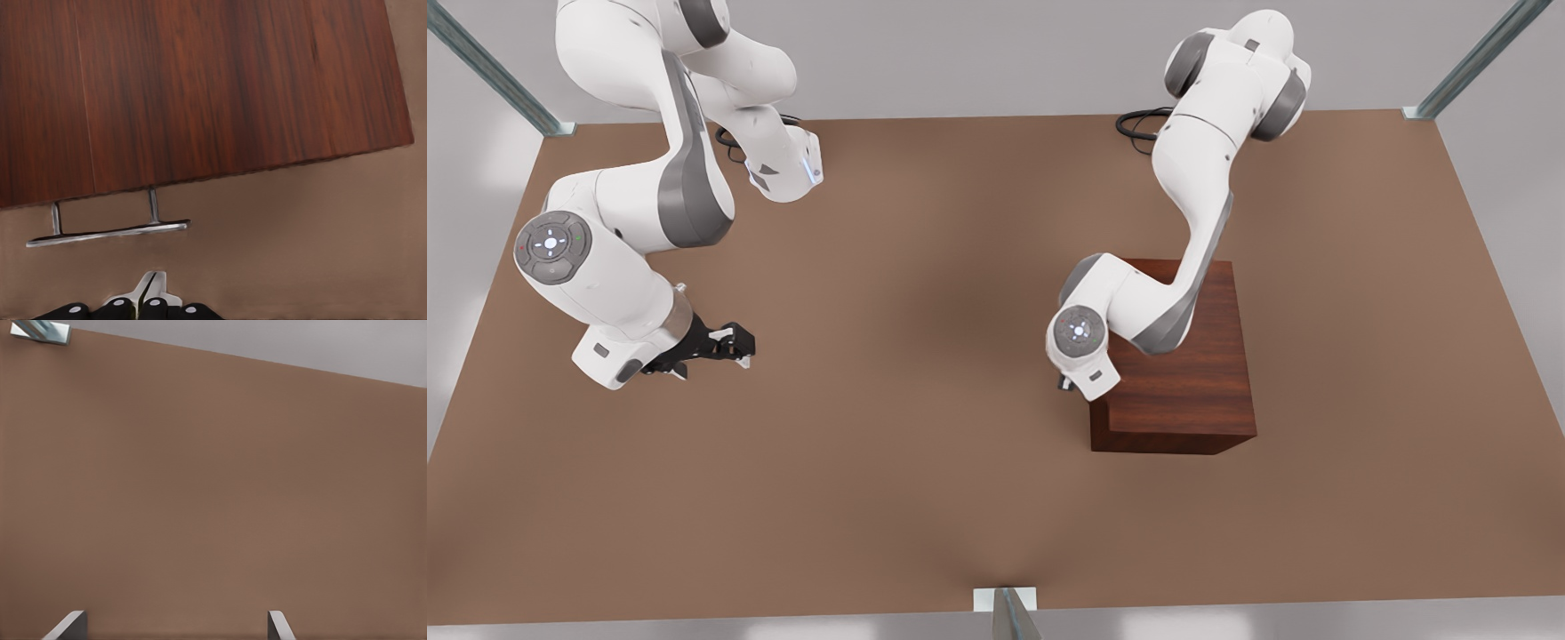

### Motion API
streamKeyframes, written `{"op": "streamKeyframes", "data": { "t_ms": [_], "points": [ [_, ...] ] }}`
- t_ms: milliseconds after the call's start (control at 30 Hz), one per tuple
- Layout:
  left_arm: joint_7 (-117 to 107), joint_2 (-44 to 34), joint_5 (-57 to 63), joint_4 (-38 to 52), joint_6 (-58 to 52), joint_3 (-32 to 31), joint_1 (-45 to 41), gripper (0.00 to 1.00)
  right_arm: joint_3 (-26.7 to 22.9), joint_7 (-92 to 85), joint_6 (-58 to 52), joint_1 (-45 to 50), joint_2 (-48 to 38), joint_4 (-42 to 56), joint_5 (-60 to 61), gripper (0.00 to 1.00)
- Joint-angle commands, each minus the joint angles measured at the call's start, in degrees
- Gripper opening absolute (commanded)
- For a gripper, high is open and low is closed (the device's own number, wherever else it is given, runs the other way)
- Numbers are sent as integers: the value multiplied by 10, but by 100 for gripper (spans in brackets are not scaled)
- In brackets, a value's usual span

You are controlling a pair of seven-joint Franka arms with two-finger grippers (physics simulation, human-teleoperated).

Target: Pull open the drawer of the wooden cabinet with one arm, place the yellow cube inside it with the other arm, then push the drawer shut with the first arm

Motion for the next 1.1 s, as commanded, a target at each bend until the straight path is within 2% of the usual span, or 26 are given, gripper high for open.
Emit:
{"op": "streamKeyframes", "data": {
  "t_ms": [0, 67, 100, 167, 233, 400, 500, 700, 1067],
  "points": [
    [63, -17, -43, 25, 2, -5, 16, 21, 0, -15, 0, 0, -1, 0, 0, 100],
    [309, -54, -53, 25, -35, -5, 78, 22, 0, -15, 0, 0, -1, 0, 1, 100],
    [523, -74, -51, 25, -61, -4, 127, 38, 0, -15, 0, 0, -1, 0, 0, 100],
    [769, -98, -22, 26, -115, 0, 167, 88, 0, -15, 0, 0, -1, 0, 1, 100],
    [1017, -144, 2, 26, -143, 4, 208, 100, 0, -16, 0, -1, -1, 0, 1, 100],
    [1139, -285, 4, -35, -155, 2, 235, 100, 0, -16, 0, -2, -1, 0, 0, 100],
    [1141, -314, 5, -66, -155, 2, 234, 100, 0, -16, 0, -2, -1, 0, 1, 100],
    [1142, -290, 4, -81, -81, 2, 236, 100, 1, -16, 0, 0, -1, 1, 0, 100],
    [1155, -291, 4, -106, -82, 2, 234, 100, 1, -16, 0, -1, -1, 1, 0, 100]
  ]
}}
